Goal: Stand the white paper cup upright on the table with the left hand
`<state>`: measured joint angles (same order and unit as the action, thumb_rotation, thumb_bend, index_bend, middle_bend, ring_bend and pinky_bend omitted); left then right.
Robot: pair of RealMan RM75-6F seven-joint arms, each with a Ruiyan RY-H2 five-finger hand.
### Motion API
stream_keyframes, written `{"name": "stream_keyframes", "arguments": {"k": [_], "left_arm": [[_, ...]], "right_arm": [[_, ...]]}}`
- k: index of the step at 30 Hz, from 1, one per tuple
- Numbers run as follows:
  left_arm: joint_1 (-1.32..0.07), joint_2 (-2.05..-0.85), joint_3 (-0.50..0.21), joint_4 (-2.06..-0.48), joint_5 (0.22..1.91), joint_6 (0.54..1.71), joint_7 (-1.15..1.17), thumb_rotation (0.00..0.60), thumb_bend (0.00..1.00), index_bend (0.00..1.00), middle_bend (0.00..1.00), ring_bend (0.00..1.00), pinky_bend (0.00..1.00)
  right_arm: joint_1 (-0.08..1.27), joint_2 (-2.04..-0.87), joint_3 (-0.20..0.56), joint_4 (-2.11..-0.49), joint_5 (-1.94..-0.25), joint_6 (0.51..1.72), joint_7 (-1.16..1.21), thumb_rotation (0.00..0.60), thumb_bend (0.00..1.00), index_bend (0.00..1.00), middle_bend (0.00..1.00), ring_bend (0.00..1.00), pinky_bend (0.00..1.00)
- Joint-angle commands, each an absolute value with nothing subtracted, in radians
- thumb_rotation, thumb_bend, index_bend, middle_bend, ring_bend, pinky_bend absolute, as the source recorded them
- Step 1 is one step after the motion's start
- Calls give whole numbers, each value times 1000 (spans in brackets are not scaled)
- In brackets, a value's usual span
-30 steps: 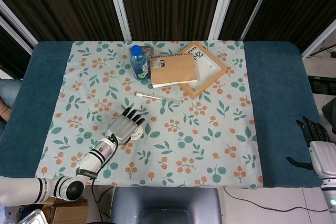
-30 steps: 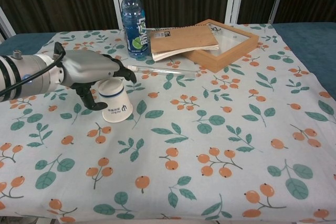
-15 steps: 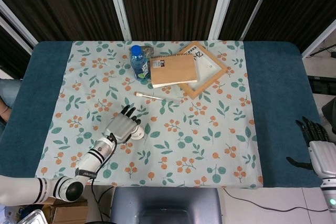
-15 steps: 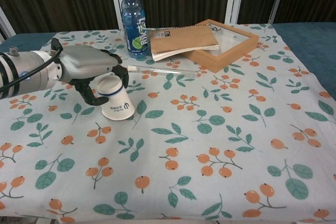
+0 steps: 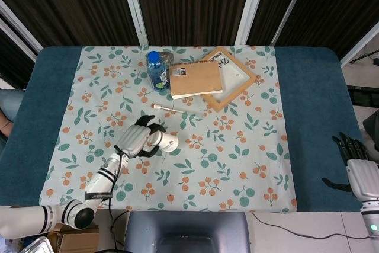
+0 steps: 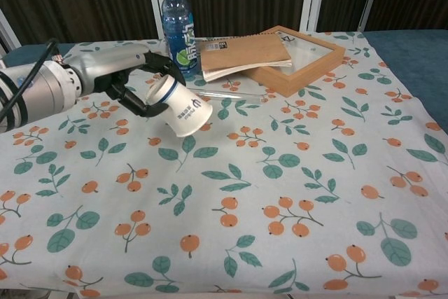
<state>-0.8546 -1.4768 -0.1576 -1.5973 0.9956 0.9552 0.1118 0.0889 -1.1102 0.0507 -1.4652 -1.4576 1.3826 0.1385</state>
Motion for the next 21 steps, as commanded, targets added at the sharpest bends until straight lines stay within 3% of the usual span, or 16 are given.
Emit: {"name": "stream_keyframes", "arguments": {"k": [1,9,16,21], "left_arm": [[-757,-1542,-232,-1485,1041,919,-226,600,408,397,334,0,0],[-706,-1588,-242,-1376,1045,851,-424,600,408,401,342,0,0],[-688,-1611,-239,-1290,1075,793,-511,600,474,400,338,0,0],[-685,-1596,-241,-1282,1123,761,-563,600,477,368,286,0,0]], "right_arm": [[89,-1110,49,-1465,-1455,1377,138,600,195,0,0,0,0],[94,-1117,45,-1460,-1454,1362,138,600,196,0,0,0,0],[95,-1116,43,-1457,-1451,1357,136,600,197,0,0,0,0],[93,-1118,45,-1450,-1445,1356,145,600,197,0,0,0,0]]}}
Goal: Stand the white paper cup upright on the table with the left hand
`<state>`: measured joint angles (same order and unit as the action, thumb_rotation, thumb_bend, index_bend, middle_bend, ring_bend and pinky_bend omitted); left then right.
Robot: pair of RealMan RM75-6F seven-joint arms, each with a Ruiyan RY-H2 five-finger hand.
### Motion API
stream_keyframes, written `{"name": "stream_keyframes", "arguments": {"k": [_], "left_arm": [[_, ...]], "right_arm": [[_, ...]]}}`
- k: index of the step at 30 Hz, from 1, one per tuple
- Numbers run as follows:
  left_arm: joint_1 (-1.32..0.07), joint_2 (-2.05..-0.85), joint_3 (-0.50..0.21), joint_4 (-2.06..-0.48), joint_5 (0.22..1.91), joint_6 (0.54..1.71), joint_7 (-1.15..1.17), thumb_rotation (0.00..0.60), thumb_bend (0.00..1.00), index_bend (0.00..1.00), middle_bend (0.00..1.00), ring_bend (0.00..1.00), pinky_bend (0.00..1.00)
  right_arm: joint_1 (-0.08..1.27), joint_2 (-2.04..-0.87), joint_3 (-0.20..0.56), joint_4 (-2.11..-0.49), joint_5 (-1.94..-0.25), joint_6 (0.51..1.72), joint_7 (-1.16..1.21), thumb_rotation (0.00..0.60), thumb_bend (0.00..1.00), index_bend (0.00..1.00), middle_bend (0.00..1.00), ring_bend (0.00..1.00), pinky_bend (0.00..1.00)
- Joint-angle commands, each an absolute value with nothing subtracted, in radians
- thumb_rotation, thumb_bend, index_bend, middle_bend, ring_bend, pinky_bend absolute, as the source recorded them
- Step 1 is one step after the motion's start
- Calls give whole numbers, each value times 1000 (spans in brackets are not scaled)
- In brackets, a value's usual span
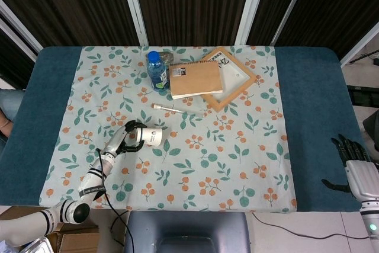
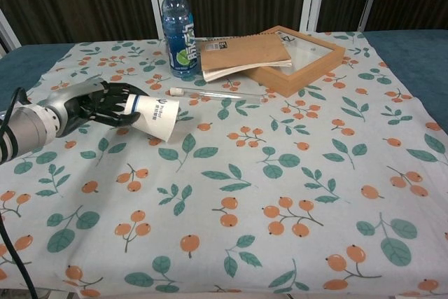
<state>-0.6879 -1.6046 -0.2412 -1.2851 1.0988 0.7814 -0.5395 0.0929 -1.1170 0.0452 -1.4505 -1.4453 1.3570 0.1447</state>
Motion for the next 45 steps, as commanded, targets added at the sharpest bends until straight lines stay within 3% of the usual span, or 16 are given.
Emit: {"name": "stream_keyframes", "arguments": {"k": [1,3,9,19,31,34,38,45], "left_arm": [[-685,-1591,-239,-1282,1131,752,-573,600,476,332,239,0,0],[-686,-1582,-237,-1283,1150,733,-596,600,476,223,135,0,0],[-679,-1574,-234,-1274,1190,724,-638,600,472,4,4,0,0],[-671,-1557,-233,-1278,1228,747,-643,600,471,0,0,0,0],[-699,-1414,-162,-1430,1413,860,-279,600,391,0,0,0,0],[-714,-1379,-129,-1448,1524,938,17,600,373,0,0,0,0],[-723,-1407,-124,-1453,1544,972,290,600,366,0,0,0,0],[-791,-1427,-151,-1521,1351,828,662,600,328,0,0,0,0]], "right_arm": [[94,-1118,45,-1450,-1447,1356,145,600,198,0,0,0,0],[95,-1119,44,-1452,-1450,1356,143,600,197,0,0,0,0],[99,-1117,44,-1459,-1454,1354,136,600,197,0,0,0,0],[101,-1112,46,-1465,-1449,1350,133,600,197,0,0,0,0],[103,-1106,47,-1471,-1448,1349,130,600,197,0,0,0,0],[104,-1110,48,-1466,-1442,1344,131,600,197,0,0,0,0],[108,-1114,46,-1465,-1444,1337,131,600,197,0,0,0,0],[106,-1110,47,-1470,-1442,1342,130,600,197,0,0,0,0]]}}
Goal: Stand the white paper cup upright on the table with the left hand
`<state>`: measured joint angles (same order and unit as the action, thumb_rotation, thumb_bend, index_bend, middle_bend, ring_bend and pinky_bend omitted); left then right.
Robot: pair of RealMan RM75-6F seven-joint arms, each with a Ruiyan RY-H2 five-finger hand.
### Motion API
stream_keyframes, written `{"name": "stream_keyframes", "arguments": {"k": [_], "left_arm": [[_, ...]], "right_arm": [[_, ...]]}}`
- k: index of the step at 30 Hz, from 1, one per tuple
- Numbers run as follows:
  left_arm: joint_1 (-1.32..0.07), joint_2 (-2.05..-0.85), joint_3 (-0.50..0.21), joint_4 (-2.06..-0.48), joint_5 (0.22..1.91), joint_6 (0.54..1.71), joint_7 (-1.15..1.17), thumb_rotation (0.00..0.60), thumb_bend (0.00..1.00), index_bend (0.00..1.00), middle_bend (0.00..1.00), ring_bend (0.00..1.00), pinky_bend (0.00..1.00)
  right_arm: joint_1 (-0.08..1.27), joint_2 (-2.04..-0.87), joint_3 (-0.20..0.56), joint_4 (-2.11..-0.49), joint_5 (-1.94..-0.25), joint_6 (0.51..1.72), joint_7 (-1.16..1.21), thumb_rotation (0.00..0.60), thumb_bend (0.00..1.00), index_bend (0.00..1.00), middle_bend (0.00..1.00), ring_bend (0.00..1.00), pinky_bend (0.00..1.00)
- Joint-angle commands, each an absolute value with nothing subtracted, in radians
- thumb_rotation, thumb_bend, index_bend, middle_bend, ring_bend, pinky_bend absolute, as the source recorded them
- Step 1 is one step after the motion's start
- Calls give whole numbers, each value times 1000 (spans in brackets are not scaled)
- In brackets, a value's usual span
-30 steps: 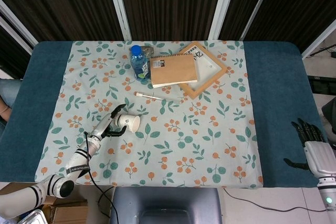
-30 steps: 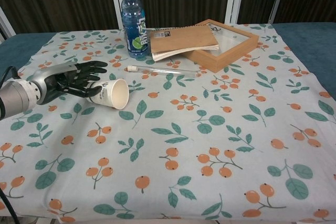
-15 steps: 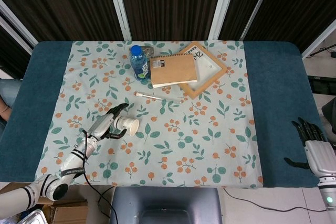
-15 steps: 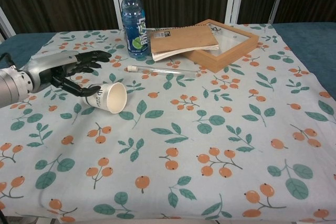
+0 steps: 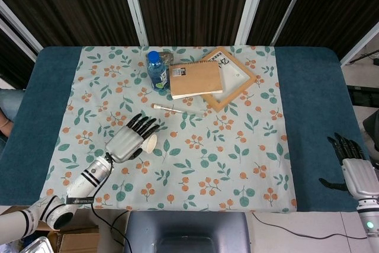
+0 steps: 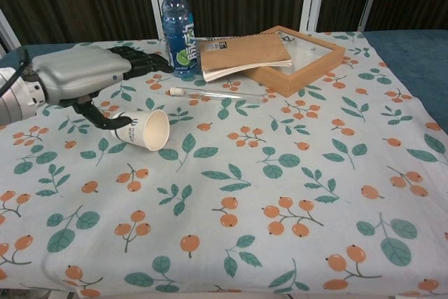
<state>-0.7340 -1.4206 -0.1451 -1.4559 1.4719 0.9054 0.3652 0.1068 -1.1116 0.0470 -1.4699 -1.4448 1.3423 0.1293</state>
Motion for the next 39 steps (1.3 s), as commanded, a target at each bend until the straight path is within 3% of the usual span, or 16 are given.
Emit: {"name": "stream_keyframes", "arguments": {"k": [1,6,14,26,32,39], "left_arm": [[-801,-1428,-151,-1533,1299,807,730,600,317,0,0,0,0],[-855,-1452,-140,-1590,1028,795,991,600,313,0,0,0,0],[-934,-1471,-104,-1596,812,817,1084,600,312,0,0,0,0],[-973,-1486,-73,-1563,839,829,968,600,309,0,38,0,0],[-1001,-1483,-52,-1550,776,836,981,600,308,6,64,0,0],[-1017,-1489,-35,-1547,748,853,966,600,337,91,138,0,0]], "right_arm": [[106,-1109,47,-1470,-1441,1341,130,600,197,0,0,0,0],[104,-1109,47,-1461,-1437,1338,141,600,197,0,0,0,0],[106,-1116,47,-1435,-1431,1327,166,600,197,0,0,0,0],[107,-1121,47,-1422,-1433,1324,176,600,197,0,0,0,0],[108,-1123,47,-1419,-1429,1319,176,600,197,0,0,0,0],[109,-1123,47,-1416,-1426,1314,177,600,197,0,0,0,0]]}}
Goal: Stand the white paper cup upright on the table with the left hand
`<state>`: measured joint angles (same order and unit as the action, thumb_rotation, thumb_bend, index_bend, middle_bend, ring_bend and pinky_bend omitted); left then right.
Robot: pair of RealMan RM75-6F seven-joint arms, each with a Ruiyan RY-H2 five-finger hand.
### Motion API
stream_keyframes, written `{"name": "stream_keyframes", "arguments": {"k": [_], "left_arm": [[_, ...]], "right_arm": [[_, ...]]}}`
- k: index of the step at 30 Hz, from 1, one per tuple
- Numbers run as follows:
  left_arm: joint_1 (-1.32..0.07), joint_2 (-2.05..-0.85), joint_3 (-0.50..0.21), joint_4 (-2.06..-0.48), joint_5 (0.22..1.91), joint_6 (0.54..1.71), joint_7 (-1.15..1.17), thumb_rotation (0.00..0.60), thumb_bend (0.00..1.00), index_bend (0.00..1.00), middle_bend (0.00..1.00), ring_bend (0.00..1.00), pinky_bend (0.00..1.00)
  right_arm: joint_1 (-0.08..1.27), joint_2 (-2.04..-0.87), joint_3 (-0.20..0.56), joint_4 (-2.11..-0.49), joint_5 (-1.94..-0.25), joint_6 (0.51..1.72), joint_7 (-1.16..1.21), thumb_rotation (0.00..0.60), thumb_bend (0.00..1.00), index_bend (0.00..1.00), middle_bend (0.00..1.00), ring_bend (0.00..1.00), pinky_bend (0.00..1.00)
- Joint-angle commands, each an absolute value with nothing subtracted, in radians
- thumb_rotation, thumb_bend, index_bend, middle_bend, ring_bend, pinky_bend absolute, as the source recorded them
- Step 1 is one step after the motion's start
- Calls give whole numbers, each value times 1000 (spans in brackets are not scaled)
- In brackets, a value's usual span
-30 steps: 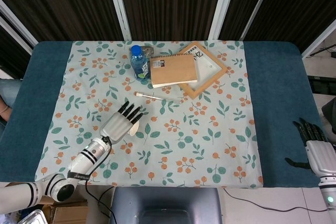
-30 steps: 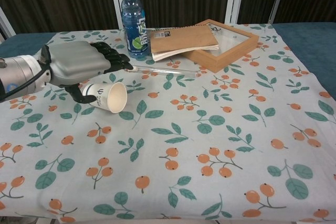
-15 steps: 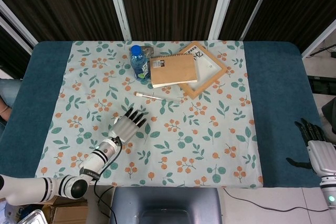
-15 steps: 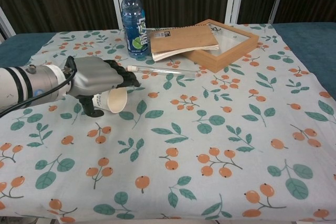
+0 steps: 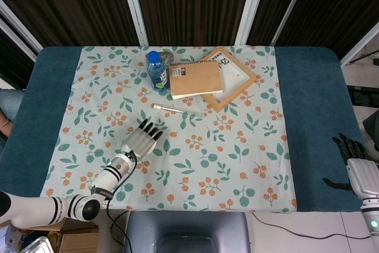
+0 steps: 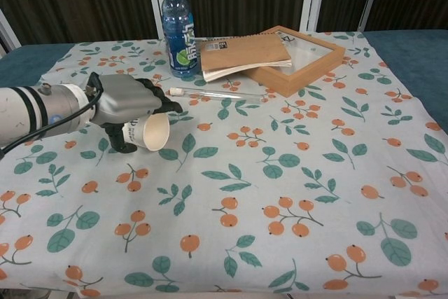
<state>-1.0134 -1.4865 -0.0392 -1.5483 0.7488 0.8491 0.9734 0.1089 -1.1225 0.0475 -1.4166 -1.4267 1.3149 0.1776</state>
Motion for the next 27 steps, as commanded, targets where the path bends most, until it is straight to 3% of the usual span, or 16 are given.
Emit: {"name": "stream_keyframes", "arguments": {"k": [1,11,18,27], "left_arm": [[-1018,-1489,-33,-1547,750,855,961,600,345,120,154,0,0],[-1025,-1496,-14,-1537,766,875,922,600,424,266,225,0,0],[-1019,-1491,-17,-1545,786,897,885,600,453,299,258,0,0],[-963,-1453,-106,-1602,851,906,619,600,458,317,284,0,0]], "right_arm": [[110,-1123,47,-1416,-1426,1313,177,600,197,0,0,0,0],[110,-1123,47,-1417,-1422,1308,174,600,197,0,0,0,0],[111,-1121,46,-1419,-1420,1303,173,600,197,0,0,0,0],[111,-1118,47,-1424,-1420,1304,170,600,197,0,0,0,0]]}}
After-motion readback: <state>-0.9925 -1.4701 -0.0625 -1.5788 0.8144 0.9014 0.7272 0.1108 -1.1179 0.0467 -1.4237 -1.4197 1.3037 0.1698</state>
